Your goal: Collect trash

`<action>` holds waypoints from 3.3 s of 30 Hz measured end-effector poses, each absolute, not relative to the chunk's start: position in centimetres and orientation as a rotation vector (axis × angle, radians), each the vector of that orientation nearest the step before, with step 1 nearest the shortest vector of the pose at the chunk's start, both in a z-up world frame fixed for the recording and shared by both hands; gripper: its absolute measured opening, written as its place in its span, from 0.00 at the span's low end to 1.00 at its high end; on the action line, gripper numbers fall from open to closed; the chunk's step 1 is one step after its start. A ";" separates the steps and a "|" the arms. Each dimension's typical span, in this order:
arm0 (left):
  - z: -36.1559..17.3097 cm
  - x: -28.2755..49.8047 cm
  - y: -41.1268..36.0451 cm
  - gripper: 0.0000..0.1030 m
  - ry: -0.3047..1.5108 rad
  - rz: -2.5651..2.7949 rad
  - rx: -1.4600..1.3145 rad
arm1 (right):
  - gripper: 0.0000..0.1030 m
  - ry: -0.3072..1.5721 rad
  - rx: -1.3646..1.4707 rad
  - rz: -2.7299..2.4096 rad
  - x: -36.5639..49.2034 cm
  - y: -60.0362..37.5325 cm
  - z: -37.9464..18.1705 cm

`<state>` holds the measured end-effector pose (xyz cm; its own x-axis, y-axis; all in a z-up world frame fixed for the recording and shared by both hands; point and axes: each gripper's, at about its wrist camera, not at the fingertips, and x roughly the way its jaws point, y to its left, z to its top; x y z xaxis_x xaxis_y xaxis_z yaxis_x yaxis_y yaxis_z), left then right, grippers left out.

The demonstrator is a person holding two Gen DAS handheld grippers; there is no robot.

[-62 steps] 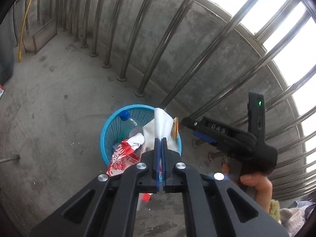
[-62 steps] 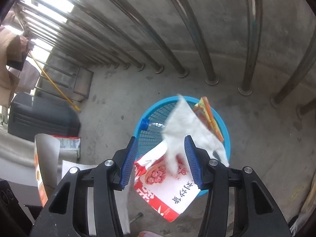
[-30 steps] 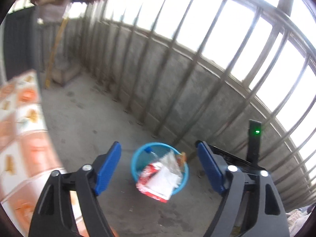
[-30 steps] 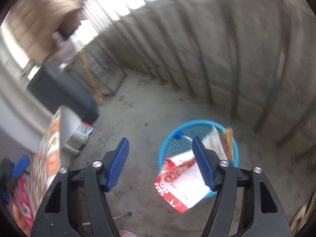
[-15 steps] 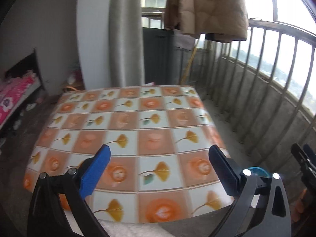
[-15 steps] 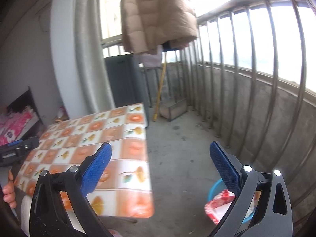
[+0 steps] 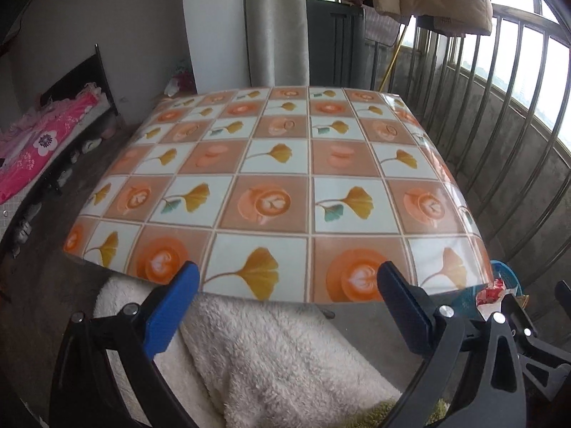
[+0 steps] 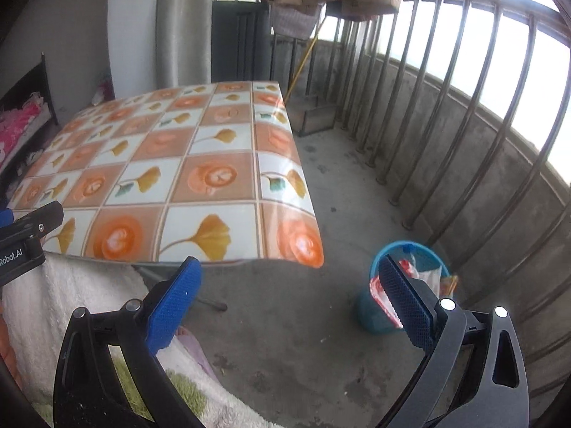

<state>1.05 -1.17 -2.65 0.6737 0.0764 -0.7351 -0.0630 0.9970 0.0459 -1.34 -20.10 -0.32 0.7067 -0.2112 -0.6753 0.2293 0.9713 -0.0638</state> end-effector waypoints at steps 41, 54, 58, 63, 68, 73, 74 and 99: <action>-2.5 1.7 -5.1 0.95 0.842 -0.060 0.071 | 0.93 0.820 0.139 -0.399 -3.9 -22.6 -2.5; -2.6 1.4 -6.0 0.95 0.854 -0.099 0.077 | 0.93 0.822 0.138 -0.403 -3.9 -22.6 -2.6; -2.7 1.3 -6.0 0.95 0.859 -0.095 0.078 | 0.93 0.822 0.139 -0.403 -3.9 -22.6 -2.6; -2.7 1.3 -5.9 0.95 0.857 -0.090 0.080 | 0.93 0.823 0.138 -0.403 -3.9 -22.7 -2.6; -2.7 1.3 -5.9 0.95 0.856 -0.089 0.081 | 0.93 0.823 0.139 -0.403 -4.0 -22.6 -2.6; -2.7 1.3 -5.8 0.95 0.858 -0.087 0.081 | 0.93 0.823 0.139 -0.403 -4.0 -22.7 -2.6; -2.7 1.3 -5.8 0.95 0.857 -0.088 0.081 | 0.93 0.823 0.139 -0.403 -4.0 -22.6 -2.6; -2.6 1.4 -4.8 0.95 0.861 -0.082 0.076 | 0.93 0.823 0.138 -0.401 -4.0 -22.8 -2.6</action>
